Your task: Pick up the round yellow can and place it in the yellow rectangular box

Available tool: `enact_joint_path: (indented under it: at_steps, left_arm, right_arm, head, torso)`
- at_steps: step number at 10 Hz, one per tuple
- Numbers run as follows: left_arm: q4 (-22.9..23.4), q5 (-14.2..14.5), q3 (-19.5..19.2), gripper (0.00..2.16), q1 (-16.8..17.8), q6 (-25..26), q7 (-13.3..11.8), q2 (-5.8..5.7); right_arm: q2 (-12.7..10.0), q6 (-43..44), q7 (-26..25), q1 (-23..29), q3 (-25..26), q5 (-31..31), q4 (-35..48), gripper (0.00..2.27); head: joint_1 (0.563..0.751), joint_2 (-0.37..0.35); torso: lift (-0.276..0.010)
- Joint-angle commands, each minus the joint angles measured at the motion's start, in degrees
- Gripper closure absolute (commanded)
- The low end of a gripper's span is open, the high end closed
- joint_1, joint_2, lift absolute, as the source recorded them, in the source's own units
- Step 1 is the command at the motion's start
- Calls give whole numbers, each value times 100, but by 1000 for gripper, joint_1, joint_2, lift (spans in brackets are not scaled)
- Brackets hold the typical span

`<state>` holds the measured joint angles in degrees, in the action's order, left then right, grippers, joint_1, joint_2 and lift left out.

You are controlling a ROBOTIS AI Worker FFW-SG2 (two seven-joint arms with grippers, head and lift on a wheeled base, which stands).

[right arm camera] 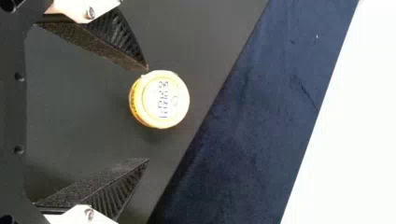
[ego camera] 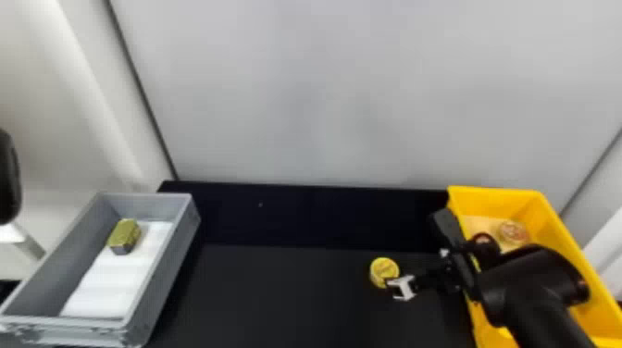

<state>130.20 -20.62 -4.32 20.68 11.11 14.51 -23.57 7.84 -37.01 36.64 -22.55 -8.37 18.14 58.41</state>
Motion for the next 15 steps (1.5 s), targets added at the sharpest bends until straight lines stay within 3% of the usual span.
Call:
enact_joint_path:
  at_steps: [1, 8, 15]
  left_arm:
    - [-3, 14, 36, 145, 15, -3, 0, -26]
    - [-38, 14, 124, 145, 85, -38, 0, -9]
    - [-38, 14, 124, 145, 94, -47, 0, 18]
  right_arm:
    - [-98, 245, -138, -188, 1, -3, -418, 73]
    - [-186, 579, -419, -566, -16, -3, -1218, 58]
    - [-257, 527, -358, -364, -254, -346, -1200, 58]
  head:
    - [663, 54]
    - [663, 54]
    - [663, 54]
  torso:
    - [-10]
    - [-10]
    - [-10]
